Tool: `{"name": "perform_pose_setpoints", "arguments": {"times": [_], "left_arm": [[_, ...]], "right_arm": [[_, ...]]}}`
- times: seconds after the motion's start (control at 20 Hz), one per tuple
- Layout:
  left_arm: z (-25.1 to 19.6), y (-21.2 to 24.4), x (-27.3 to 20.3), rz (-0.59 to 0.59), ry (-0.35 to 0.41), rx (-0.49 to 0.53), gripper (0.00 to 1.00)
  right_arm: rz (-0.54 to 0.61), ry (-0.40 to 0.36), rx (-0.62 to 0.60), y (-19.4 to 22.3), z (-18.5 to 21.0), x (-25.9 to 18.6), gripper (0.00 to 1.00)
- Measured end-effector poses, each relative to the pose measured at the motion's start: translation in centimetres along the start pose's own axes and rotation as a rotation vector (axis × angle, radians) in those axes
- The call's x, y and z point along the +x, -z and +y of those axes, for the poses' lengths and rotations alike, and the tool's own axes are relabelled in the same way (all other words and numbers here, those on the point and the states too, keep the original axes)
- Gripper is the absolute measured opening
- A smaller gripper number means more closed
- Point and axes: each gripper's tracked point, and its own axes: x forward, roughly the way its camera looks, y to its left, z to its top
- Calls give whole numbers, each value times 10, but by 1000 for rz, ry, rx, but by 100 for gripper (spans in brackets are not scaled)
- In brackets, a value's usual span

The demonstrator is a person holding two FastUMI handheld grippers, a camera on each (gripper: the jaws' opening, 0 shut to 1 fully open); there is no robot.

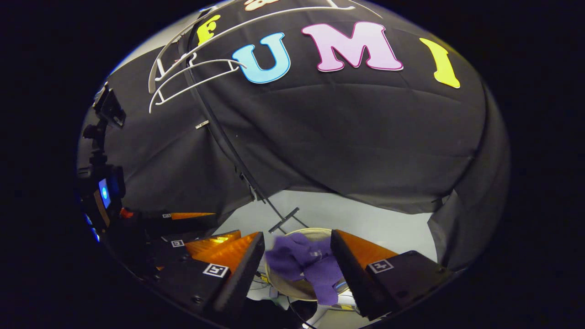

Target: Grasp the clothes on the hanger with both hands and then place them into the laundry hamper below.

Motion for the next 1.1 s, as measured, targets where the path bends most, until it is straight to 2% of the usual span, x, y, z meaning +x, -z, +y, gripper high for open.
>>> {"name": "perform_pose_setpoints", "arguments": {"times": [0.05,0.15,0.55,0.75,1.1], "left_arm": [[2,-5,-2,-9,-5,-5,90],[6,-11,-3,-35,-8,-21,92],[15,-28,-14,-98,-14,-16,92],[11,-40,-24,-140,12,-16,92],[21,-63,-73,-275,55,-4,92]], "right_arm": [[-7,-2,-2,-4,0,-2,95],[-11,-7,-1,-6,5,-2,98],[-25,-8,-12,-9,10,-9,98],[-54,-1,-10,-15,16,-18,99],[-156,34,-29,-33,44,-58,99]]}}
